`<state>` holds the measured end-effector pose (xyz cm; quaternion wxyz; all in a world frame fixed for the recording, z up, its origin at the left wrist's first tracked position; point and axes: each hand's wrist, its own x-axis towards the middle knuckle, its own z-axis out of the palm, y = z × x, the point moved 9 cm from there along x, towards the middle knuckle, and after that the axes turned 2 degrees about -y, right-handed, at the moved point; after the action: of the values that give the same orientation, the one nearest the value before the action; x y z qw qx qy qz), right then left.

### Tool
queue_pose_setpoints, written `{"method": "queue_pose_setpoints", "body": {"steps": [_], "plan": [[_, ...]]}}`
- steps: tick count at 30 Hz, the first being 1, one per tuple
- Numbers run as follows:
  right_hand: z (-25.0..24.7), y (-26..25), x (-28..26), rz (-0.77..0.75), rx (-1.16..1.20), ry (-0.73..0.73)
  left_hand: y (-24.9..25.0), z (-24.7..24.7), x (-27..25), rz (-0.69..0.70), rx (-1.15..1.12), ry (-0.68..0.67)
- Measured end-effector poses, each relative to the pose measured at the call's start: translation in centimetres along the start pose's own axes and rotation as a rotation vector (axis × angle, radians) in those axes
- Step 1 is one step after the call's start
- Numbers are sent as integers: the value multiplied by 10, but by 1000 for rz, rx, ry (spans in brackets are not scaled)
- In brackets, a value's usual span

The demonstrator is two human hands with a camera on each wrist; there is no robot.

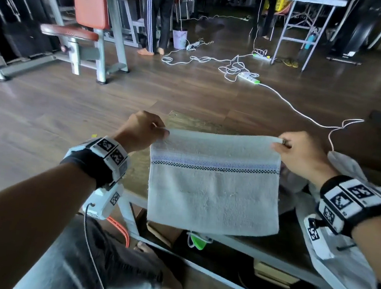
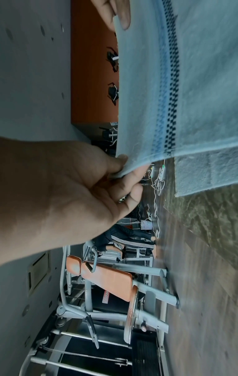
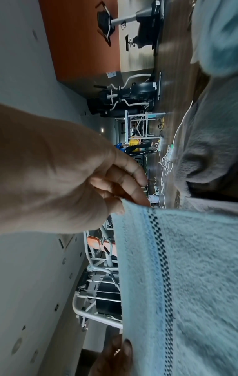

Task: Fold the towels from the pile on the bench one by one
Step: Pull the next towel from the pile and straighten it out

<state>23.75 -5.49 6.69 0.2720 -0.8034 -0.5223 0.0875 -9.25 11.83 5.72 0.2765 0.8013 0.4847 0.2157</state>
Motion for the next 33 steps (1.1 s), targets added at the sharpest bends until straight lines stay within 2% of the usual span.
{"method": "queue_pose_setpoints", "body": {"steps": [7,10,12,16,22,27,33], "plan": [[45,17,108,38,-156,16,-28,30,95,-100,73,81],[72,28,139,72,-190,34,-39,57,122,-99,146,63],[94,38,150,99,-216,-5,-47,76,131,-88,176,35],[138,50,156,79,-274,-197,-60,103,137,-39,236,-14],[140,50,157,72,-260,-201,-57,101,145,5,227,-68],[119,32,152,1,-69,-144,-53,92,138,-20,165,-90],[88,10,121,-37,96,-169,-34,65,114,0,95,-90]]}}
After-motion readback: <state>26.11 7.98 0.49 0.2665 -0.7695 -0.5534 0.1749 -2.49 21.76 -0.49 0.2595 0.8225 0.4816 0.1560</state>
